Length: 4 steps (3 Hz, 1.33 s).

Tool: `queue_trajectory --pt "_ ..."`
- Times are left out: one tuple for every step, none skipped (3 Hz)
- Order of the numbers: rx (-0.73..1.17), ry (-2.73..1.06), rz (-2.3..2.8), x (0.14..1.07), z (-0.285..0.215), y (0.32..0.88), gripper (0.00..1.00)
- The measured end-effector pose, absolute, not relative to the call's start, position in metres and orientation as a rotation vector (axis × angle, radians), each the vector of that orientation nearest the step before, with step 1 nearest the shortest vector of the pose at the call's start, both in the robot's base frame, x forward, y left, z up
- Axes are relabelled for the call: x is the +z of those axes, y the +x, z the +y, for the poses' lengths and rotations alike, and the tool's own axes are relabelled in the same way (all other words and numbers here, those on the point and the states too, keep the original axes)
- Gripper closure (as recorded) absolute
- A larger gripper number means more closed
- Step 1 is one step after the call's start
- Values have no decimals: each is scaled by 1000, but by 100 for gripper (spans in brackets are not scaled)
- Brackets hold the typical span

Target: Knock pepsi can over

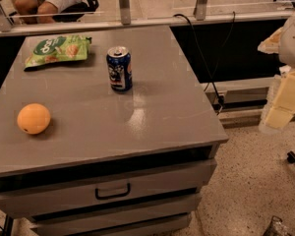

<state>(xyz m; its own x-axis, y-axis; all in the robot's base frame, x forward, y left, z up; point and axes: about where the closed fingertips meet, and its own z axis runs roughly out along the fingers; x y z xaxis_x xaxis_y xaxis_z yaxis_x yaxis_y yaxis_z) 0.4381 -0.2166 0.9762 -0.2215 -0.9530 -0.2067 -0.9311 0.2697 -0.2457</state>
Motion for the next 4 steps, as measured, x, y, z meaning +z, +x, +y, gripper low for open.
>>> queue_trajectory --pt "-99 -1724 2232 976 -217 438 0" --pt "-34 -1734 2176 973 -206 459 0" --pt "55 -1715 2079 973 -187 507 0" --pt "130 -1673 1955 977 -160 564 0"
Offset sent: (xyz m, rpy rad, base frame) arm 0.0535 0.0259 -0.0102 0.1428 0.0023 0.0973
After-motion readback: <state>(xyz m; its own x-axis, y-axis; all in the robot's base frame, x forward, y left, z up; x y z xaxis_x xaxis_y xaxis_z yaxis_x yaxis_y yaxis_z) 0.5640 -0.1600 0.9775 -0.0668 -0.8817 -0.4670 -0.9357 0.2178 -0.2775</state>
